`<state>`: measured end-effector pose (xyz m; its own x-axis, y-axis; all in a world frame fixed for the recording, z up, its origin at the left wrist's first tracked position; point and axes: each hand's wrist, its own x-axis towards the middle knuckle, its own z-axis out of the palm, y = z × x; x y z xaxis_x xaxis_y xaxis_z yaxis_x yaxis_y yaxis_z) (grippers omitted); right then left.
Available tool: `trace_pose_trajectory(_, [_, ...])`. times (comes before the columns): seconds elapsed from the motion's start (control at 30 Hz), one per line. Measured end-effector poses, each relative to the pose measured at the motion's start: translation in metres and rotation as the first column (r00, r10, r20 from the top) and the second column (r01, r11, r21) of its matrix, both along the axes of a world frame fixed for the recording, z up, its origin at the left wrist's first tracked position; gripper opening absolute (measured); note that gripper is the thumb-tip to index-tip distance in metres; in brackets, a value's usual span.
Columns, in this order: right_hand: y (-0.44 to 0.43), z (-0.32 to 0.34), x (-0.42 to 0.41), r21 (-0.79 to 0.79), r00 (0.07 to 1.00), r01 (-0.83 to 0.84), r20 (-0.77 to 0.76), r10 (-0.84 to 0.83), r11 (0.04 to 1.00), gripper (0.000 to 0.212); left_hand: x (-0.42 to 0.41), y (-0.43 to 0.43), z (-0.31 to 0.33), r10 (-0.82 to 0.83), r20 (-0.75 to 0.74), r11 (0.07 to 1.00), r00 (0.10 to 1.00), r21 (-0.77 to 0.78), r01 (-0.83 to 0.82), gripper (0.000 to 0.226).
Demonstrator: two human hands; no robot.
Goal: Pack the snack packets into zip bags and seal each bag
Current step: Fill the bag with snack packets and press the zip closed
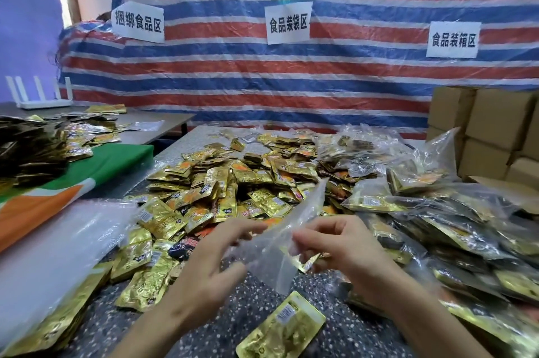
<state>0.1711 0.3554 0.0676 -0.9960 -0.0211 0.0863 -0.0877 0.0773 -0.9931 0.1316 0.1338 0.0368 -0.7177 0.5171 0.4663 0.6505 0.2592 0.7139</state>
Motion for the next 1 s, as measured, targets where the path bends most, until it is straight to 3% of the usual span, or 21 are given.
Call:
trace_pose_trajectory(0.07, [-0.008, 0.001, -0.001, 0.075, 1.0, -0.013, -0.026, 0.015, 0.997, 0.016, 0.003, 0.008, 0.006, -0.084, 0.191, 0.995, 0.978, 0.062, 0.073, 0.037])
trace_pose_trajectory(0.2, [-0.021, -0.003, -0.005, 0.148, 0.997, -0.062, -0.031, 0.067, 0.987, 0.024, 0.004, 0.018, 0.011, -0.043, 0.238, 0.997, 0.97, 0.065, 0.028, 0.031])
trace_pose_trajectory(0.3, [-0.025, -0.007, -0.007, 0.162, 0.999, -0.036, 0.0, 0.037, 0.986, 0.033, -0.003, 0.011, 0.009, -0.042, 0.4, 0.994, 0.916, 0.107, -0.001, 0.01])
trace_pose_trajectory(0.37, [-0.025, -0.01, -0.01, 0.144, 0.999, 0.028, 0.016, -0.031, 0.989, 0.027, -0.009, 0.005, 0.008, 0.053, 0.498, 0.983, 0.866, 0.125, -0.132, 0.014])
trace_pose_trajectory(0.43, [-0.024, -0.011, -0.014, 0.154, 0.991, 0.131, 0.013, -0.135, 0.979, 0.037, -0.018, -0.003, 0.008, 0.185, 0.544, 0.932, 0.818, 0.167, -0.322, 0.022])
trace_pose_trajectory(0.57, [-0.03, -0.01, -0.022, 0.289, 0.961, 0.277, -0.097, -0.259, 0.917, 0.035, -0.026, -0.013, 0.014, 0.401, 0.415, 0.852, 0.817, 0.159, -0.499, 0.023])
trace_pose_trajectory(0.7, [-0.048, 0.001, -0.029, 0.165, 0.976, 0.158, -0.174, -0.129, 0.974, 0.023, -0.019, -0.012, 0.021, 0.483, 0.201, 0.817, 0.852, 0.246, -0.521, 0.032])
trace_pose_trajectory(0.8, [-0.056, -0.002, -0.043, 0.093, 0.916, 0.28, -0.324, -0.237, 0.955, 0.025, -0.03, -0.018, 0.024, 0.663, 0.055, 0.709, 0.746, 0.274, -0.65, 0.04])
trace_pose_trajectory(0.83, [-0.059, -0.004, -0.049, 0.082, 0.925, 0.237, -0.323, -0.199, 0.968, 0.027, -0.033, -0.02, 0.023, 0.691, 0.023, 0.695, 0.722, 0.251, -0.674, 0.041])
trace_pose_trajectory(0.93, [-0.058, -0.007, -0.069, -0.035, 0.971, -0.161, -0.185, 0.152, 0.986, 0.051, -0.037, -0.025, 0.019, 0.66, 0.023, 0.73, 0.751, 0.214, -0.649, 0.043])
trace_pose_trajectory(1.0, [-0.054, -0.012, -0.091, -0.208, 0.992, 0.02, -0.118, -0.046, 0.978, 0.062, -0.04, -0.031, 0.015, 0.619, 0.064, 0.76, 0.783, 0.205, -0.617, 0.042])
